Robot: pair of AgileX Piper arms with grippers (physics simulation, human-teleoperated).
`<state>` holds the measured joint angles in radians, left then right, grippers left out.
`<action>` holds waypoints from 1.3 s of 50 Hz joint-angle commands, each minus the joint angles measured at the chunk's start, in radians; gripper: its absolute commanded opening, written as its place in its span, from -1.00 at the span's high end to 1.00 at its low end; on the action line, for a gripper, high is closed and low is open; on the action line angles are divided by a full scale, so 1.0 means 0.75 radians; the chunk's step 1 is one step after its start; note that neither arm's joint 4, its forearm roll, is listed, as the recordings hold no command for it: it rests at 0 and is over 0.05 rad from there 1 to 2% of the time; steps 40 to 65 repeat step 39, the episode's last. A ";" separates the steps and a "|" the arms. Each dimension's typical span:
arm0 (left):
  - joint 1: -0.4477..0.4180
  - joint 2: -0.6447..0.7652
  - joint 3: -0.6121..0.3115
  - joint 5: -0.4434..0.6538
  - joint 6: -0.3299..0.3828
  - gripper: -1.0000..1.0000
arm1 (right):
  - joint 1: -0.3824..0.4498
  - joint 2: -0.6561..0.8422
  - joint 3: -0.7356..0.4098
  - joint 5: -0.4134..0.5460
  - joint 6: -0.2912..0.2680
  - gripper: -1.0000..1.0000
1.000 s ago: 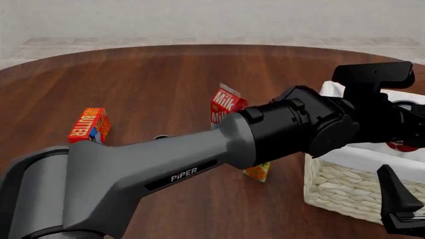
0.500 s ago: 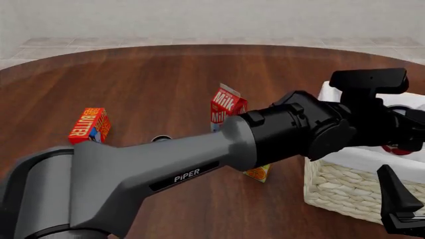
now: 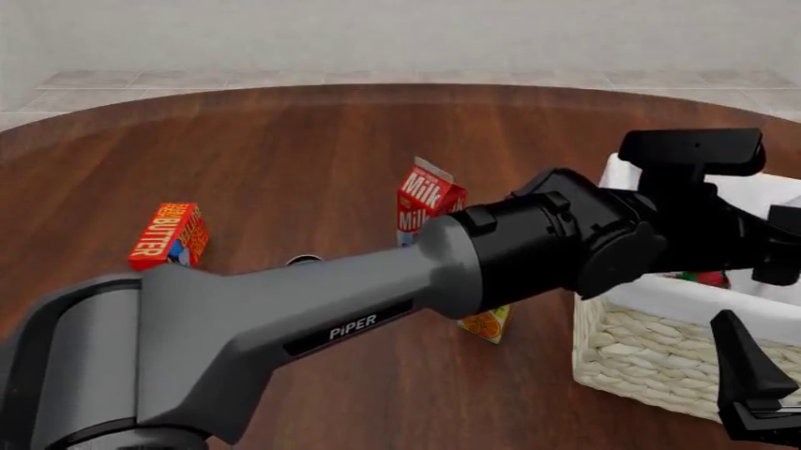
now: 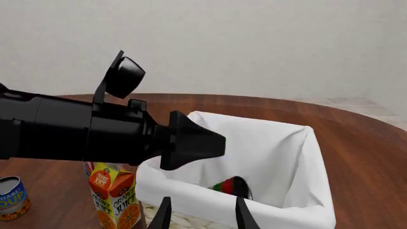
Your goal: Pick up the tomato sauce, and put it in the basket.
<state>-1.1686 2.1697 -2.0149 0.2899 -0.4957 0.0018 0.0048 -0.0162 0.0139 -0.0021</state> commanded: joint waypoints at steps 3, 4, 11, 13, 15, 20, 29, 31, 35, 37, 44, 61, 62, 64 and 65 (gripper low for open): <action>0.005 0.000 0.002 -0.002 0.014 -1.00 | 0.000 0.000 0.000 0.000 0.000 -1.00; 0.005 -0.002 0.000 0.000 0.013 -1.00 | 0.000 0.000 0.000 0.000 0.000 -1.00; 0.007 -0.012 0.014 -0.007 0.013 -1.00 | 0.000 0.000 0.000 0.000 0.000 -1.00; 0.007 -0.015 0.016 -0.008 0.014 -1.00 | 0.000 0.000 0.000 0.000 0.000 -1.00; 0.008 -0.021 0.022 -0.009 0.015 -1.00 | 0.000 0.000 0.000 0.000 0.000 -1.00; 0.007 -0.048 0.041 -0.013 0.017 -1.00 | 0.000 0.000 0.000 0.000 0.000 -1.00; 0.006 -0.138 0.107 -0.015 0.020 -1.00 | 0.000 0.000 0.000 0.000 0.000 -1.00; 0.007 -0.150 0.116 -0.015 0.022 -1.00 | 0.000 0.000 0.000 0.000 0.000 -1.00; 0.011 -0.217 0.166 -0.006 0.052 -1.00 | 0.000 0.000 0.000 0.000 0.000 -1.00; 0.019 -0.258 0.198 -0.005 0.049 -1.00 | 0.000 0.000 0.000 0.000 0.000 -1.00; 0.023 -0.296 0.235 -0.006 0.052 -1.00 | 0.000 0.000 0.000 0.000 0.000 -1.00; 0.023 -0.296 0.235 -0.006 0.052 -1.00 | 0.000 0.000 0.000 0.000 0.000 -1.00; 0.023 -0.296 0.235 -0.006 0.052 -1.00 | 0.000 0.000 0.000 0.000 0.000 -1.00; 0.023 -0.296 0.235 -0.006 0.052 -1.00 | 0.000 0.000 0.000 0.000 0.000 -1.00; 0.023 -0.296 0.235 -0.006 0.052 -1.00 | 0.000 0.000 0.000 0.000 0.000 -1.00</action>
